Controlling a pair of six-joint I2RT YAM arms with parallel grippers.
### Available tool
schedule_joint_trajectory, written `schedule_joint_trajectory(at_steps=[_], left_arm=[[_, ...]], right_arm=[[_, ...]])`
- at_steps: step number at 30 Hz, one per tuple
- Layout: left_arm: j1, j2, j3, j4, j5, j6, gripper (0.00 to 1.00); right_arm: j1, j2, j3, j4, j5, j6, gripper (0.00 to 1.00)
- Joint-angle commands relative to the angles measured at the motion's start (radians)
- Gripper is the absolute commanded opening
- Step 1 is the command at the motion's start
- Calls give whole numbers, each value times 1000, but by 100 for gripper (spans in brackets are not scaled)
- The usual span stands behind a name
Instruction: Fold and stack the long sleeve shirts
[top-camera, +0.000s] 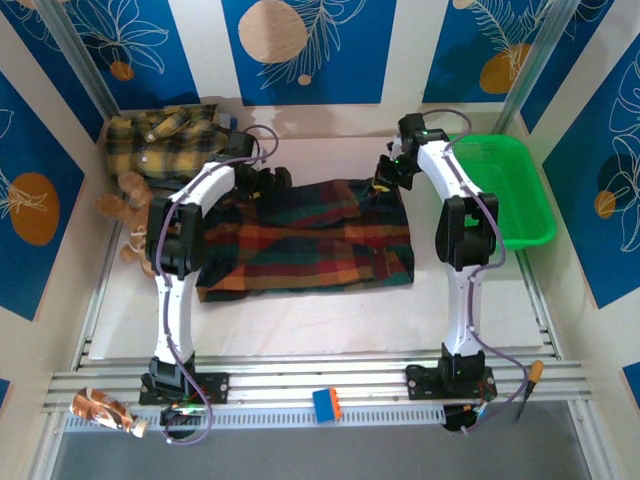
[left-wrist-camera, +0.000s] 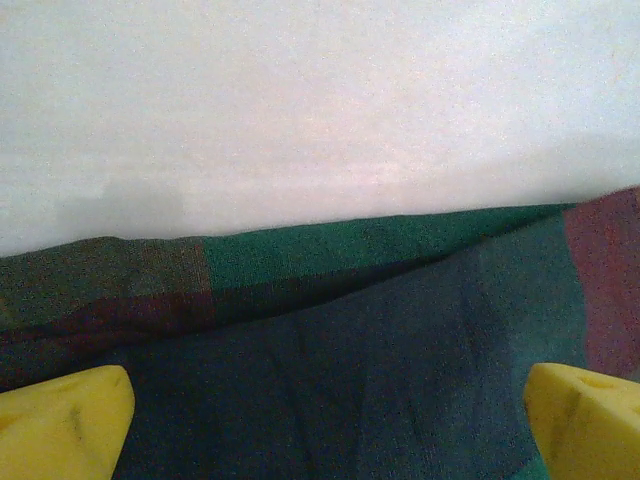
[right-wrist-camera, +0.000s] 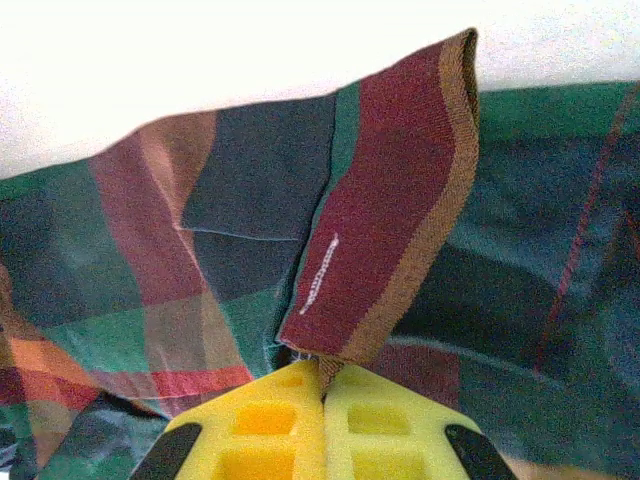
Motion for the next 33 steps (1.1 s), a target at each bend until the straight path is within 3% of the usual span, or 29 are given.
schedule_joint_trajectory(at_steps=[1, 12, 15, 17, 23, 26, 29, 33], left_arm=[[17, -35, 10, -29, 28, 24, 100], [17, 19, 71, -74, 18, 25, 100], [17, 33, 72, -77, 12, 20, 100], [15, 27, 72, -84, 14, 18, 100], [-4, -145, -14, -102, 6, 30, 100], [-30, -214, -73, -165, -54, 36, 100], [-59, -223, -137, -198, -89, 6, 99], [-113, -221, -204, -245, -190, -67, 90]], right_arm=[[-17, -85, -69, 12, -34, 41, 0], [-33, -135, -297, 144, -13, 63, 0], [-45, -111, -349, 187, 13, 65, 12], [-60, -95, -366, 187, 36, 74, 29], [-29, -243, -418, 159, 217, 65, 45], [40, -300, -390, 94, 322, 26, 48], [135, -290, -381, 127, 298, -34, 48], [175, -139, -292, 98, 273, 18, 35]])
